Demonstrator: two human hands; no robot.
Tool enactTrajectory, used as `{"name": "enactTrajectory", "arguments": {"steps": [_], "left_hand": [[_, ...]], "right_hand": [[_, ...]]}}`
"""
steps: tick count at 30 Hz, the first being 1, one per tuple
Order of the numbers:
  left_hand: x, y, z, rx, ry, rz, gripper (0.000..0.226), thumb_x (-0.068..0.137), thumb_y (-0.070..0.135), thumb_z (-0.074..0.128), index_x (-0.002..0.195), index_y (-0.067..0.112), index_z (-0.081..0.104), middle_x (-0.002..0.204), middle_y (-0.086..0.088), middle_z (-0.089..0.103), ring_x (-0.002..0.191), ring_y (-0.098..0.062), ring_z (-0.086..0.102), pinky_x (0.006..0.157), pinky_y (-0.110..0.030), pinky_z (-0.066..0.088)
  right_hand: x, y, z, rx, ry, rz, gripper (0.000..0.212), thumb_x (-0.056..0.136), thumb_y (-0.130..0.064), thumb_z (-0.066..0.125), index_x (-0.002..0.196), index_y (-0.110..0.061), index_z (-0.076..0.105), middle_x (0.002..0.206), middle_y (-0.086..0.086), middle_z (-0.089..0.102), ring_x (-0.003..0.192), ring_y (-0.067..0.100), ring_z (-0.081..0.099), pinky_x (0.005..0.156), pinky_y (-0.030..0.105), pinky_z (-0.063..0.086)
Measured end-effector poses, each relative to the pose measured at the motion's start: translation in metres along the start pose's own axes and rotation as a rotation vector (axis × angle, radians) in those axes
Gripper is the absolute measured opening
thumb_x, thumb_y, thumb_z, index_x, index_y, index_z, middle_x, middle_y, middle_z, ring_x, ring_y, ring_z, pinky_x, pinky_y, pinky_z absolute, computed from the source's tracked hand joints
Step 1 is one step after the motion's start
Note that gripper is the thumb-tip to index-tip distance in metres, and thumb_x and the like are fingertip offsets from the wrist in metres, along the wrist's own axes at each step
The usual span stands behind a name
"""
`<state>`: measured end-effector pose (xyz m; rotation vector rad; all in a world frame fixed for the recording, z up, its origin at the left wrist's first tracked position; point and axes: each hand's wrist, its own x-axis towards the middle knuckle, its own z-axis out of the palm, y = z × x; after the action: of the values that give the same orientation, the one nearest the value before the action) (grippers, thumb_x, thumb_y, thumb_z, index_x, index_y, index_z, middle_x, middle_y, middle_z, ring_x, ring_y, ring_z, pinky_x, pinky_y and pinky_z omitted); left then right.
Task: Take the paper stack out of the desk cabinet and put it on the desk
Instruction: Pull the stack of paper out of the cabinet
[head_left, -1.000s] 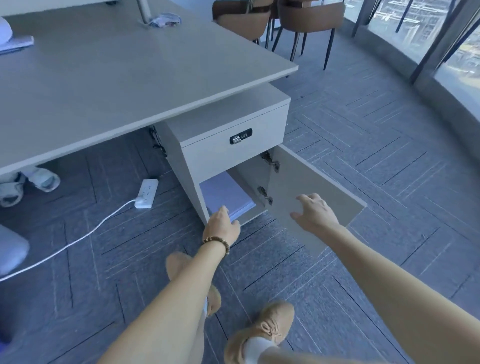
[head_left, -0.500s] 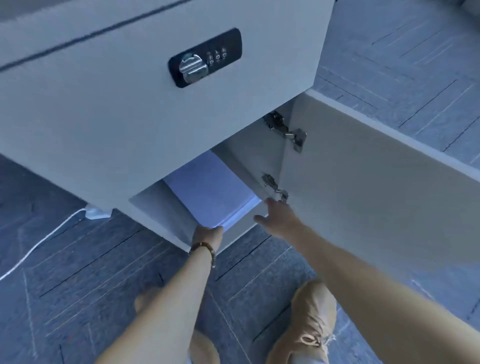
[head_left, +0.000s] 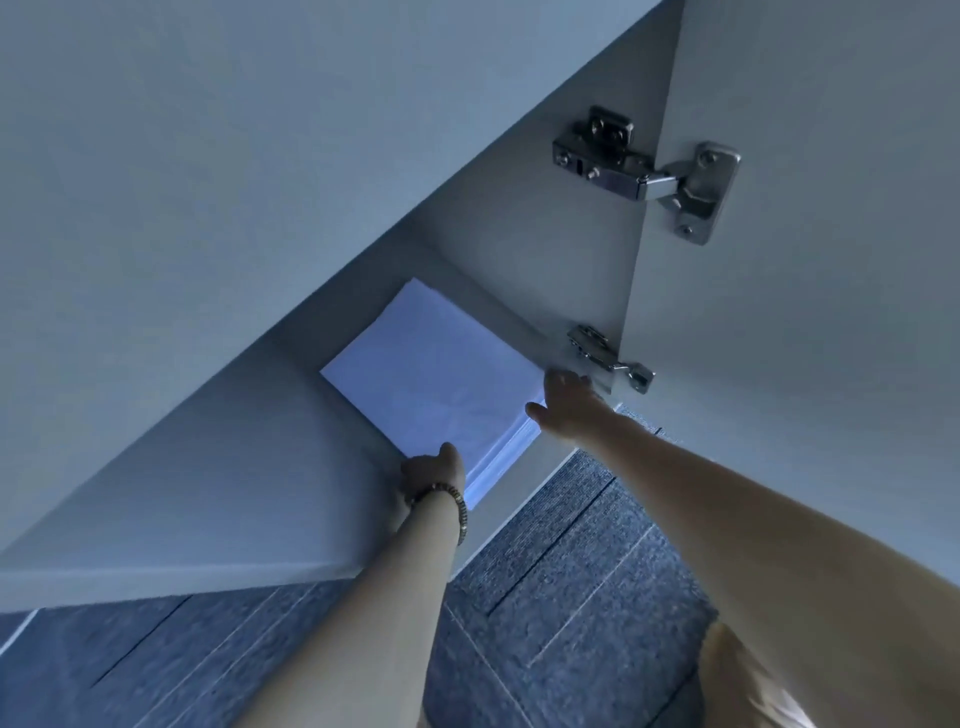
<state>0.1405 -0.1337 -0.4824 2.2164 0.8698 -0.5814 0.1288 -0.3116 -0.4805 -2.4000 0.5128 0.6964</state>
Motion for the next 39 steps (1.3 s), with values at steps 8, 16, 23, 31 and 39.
{"name": "enactTrajectory", "arguments": {"steps": [8, 16, 23, 31, 39], "left_hand": [[0.001, -0.008, -0.003, 0.298, 0.023, 0.051, 0.055, 0.102, 0.028, 0.038, 0.142, -0.009, 0.043, 0.148, -0.023, 0.047, 0.135, -0.035, 0.049, 0.108, -0.039, 0.042], [-0.031, -0.032, 0.010, 0.381, -0.002, 0.077, 0.056, 0.099, 0.031, 0.042, 0.133, -0.012, 0.051, 0.135, -0.026, 0.058, 0.124, -0.036, 0.059, 0.099, -0.042, 0.051], [-0.062, -0.035, 0.031, 0.190, 0.038, -0.045, 0.060, 0.098, 0.029, 0.050, 0.145, -0.002, 0.031, 0.147, -0.028, 0.041, 0.135, -0.043, 0.043, 0.106, -0.051, 0.040], [-0.091, -0.080, 0.034, -0.325, -0.034, -0.156, 0.053, 0.086, 0.007, 0.064, 0.131, 0.000, 0.038, 0.123, -0.018, 0.056, 0.099, -0.036, 0.057, 0.085, -0.040, 0.049], [-0.100, -0.091, 0.002, -0.680, -0.595, -0.294, 0.039, 0.096, 0.044, 0.052, 0.111, 0.012, 0.070, 0.088, -0.008, 0.081, 0.094, -0.028, 0.070, 0.078, -0.039, 0.054]], "right_hand": [[-0.006, 0.006, -0.005, 0.038, 0.056, 0.029, 0.059, 0.102, -0.045, 0.039, 0.136, 0.001, 0.050, 0.137, 0.024, 0.053, 0.127, 0.037, 0.051, 0.099, 0.041, 0.044], [-0.045, 0.059, 0.009, 0.339, 0.157, 0.140, 0.042, 0.102, -0.038, 0.043, 0.080, -0.010, 0.065, 0.086, 0.011, 0.066, 0.081, 0.027, 0.062, 0.067, 0.031, 0.043], [-0.036, 0.074, 0.022, 0.618, 0.182, 0.265, 0.046, 0.094, -0.034, 0.065, 0.060, -0.019, 0.038, 0.057, 0.001, 0.038, 0.055, 0.018, 0.036, 0.055, 0.031, 0.022], [-0.056, 0.097, 0.017, 0.560, -0.116, 0.392, 0.016, 0.078, -0.020, 0.062, 0.078, -0.009, 0.051, 0.067, 0.006, 0.045, 0.059, 0.019, 0.041, 0.057, 0.025, 0.028], [-0.062, 0.100, 0.016, 0.752, -0.399, 0.291, 0.053, 0.080, -0.059, 0.071, 0.116, -0.020, 0.071, 0.106, 0.007, 0.079, 0.096, 0.028, 0.074, 0.099, 0.049, 0.054]]}}
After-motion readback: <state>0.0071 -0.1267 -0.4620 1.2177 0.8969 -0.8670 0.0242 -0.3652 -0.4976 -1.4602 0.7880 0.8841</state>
